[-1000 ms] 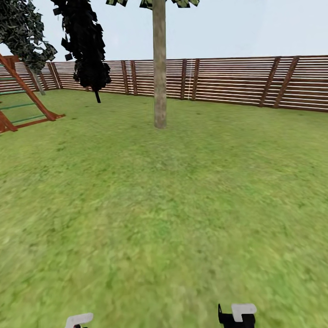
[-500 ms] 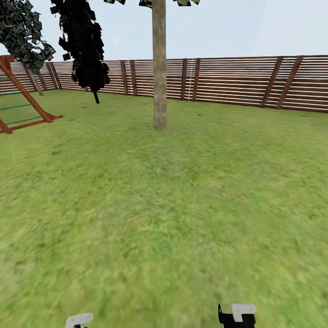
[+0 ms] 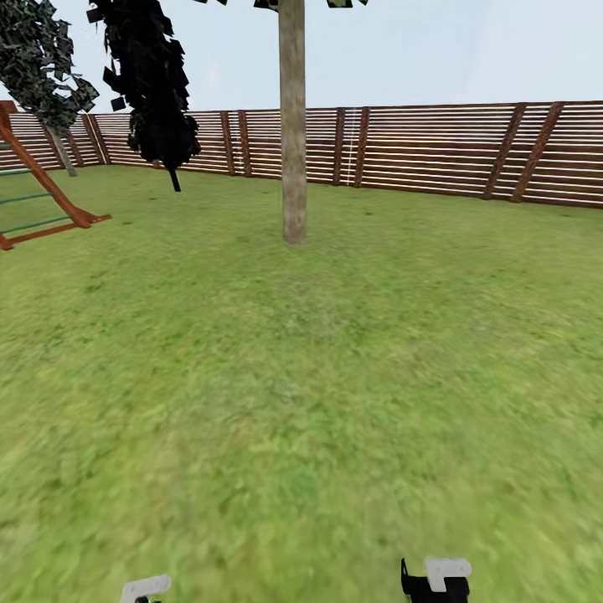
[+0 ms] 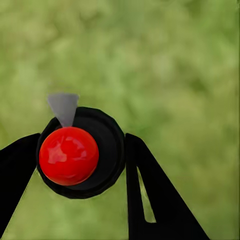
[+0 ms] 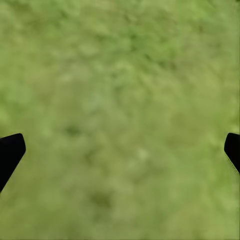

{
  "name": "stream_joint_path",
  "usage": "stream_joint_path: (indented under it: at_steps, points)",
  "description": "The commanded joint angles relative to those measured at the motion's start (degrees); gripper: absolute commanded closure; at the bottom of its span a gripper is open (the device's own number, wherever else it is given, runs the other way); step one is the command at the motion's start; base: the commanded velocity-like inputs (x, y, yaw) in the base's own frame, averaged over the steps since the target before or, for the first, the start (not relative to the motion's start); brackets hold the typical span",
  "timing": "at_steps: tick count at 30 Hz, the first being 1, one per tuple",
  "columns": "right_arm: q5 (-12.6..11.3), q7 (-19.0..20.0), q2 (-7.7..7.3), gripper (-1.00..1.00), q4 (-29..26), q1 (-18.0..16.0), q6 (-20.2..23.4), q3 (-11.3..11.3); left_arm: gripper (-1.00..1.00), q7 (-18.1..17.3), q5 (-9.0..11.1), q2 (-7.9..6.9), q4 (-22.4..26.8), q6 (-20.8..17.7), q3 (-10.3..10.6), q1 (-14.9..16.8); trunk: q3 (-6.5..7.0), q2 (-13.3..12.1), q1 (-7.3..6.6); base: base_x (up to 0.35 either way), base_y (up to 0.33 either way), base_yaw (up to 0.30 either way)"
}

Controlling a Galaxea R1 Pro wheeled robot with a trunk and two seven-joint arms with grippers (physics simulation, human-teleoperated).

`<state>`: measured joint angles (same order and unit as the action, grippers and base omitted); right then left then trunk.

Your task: In the garden, pick up the pesticide atomizer on the floor and spray pesticide onto both trees until each tree trunk is fully covered.

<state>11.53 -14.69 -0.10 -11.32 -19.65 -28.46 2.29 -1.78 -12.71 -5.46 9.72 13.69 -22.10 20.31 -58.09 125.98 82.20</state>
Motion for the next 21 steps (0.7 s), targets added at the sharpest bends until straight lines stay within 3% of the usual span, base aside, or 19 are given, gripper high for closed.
stream_joint_path:
  at_steps: [1, 21]
  points:
    - [0.6, -0.3, 0.02, -1.0, 0.1, 0.0, -0.1, 0.2, 1.0, -0.2, -0.5, 0.01, -0.1, 0.2, -0.5, 0.0, -0.05, 0.0, 0.03, 0.339, 0.0, 0.0]
    - [0.6, -0.3, -0.13, -1.0, 0.1, 0.0, -0.1, 0.3, 1.0, -0.2, -0.5, 0.01, -0.1, 0.3, -0.5, 0.0, -0.05, 0.0, 0.03, 0.339, 0.0, 0.0]
